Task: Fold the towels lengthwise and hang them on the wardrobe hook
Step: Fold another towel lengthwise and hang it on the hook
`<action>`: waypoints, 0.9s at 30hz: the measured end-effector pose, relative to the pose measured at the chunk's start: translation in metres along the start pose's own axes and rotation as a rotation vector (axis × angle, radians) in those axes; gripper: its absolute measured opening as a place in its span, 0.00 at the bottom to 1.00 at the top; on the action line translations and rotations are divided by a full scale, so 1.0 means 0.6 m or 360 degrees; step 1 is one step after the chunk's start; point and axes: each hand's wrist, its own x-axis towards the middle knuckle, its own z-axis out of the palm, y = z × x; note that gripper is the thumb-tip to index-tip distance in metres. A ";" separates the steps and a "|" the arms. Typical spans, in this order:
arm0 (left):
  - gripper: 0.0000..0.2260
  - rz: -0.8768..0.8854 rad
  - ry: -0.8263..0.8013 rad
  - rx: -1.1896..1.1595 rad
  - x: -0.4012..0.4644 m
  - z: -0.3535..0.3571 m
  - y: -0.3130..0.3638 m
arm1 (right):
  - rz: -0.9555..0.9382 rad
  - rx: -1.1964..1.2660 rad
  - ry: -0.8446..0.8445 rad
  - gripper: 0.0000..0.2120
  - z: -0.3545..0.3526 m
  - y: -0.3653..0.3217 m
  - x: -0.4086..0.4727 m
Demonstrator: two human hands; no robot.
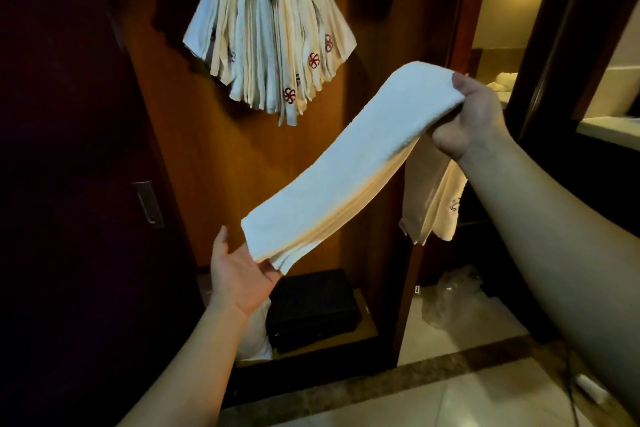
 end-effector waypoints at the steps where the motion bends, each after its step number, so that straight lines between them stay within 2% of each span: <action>1: 0.30 -0.0033 0.0018 -0.0031 -0.001 0.000 -0.004 | -0.0001 -0.0017 -0.0013 0.15 0.001 0.003 -0.002; 2: 0.29 -0.0058 0.0026 -0.0024 0.000 0.003 -0.008 | -0.0001 -0.0036 -0.0023 0.14 0.003 0.005 -0.004; 5: 0.15 -0.0111 -0.0023 0.0113 0.004 0.015 -0.015 | -0.0003 -0.0086 -0.0048 0.13 0.008 0.011 -0.007; 7: 0.10 -0.0140 0.0012 0.0168 0.010 0.012 -0.021 | -0.0008 -0.0102 -0.0068 0.14 0.012 0.012 -0.007; 16: 0.17 -0.0253 0.0088 0.0254 0.028 -0.018 -0.037 | 0.0003 -0.0165 -0.0096 0.13 0.044 0.028 -0.010; 19: 0.13 -0.0270 0.0158 0.0283 0.041 -0.020 -0.042 | 0.0051 -0.0197 -0.0168 0.06 0.060 0.042 -0.012; 24: 0.05 -0.0351 0.0271 0.0521 0.065 -0.022 -0.045 | 0.0035 -0.0456 -0.0257 0.05 0.096 0.075 -0.012; 27: 0.06 -0.0405 0.0352 0.0763 0.102 -0.029 -0.041 | -0.0052 -0.0736 -0.0263 0.08 0.127 0.102 0.000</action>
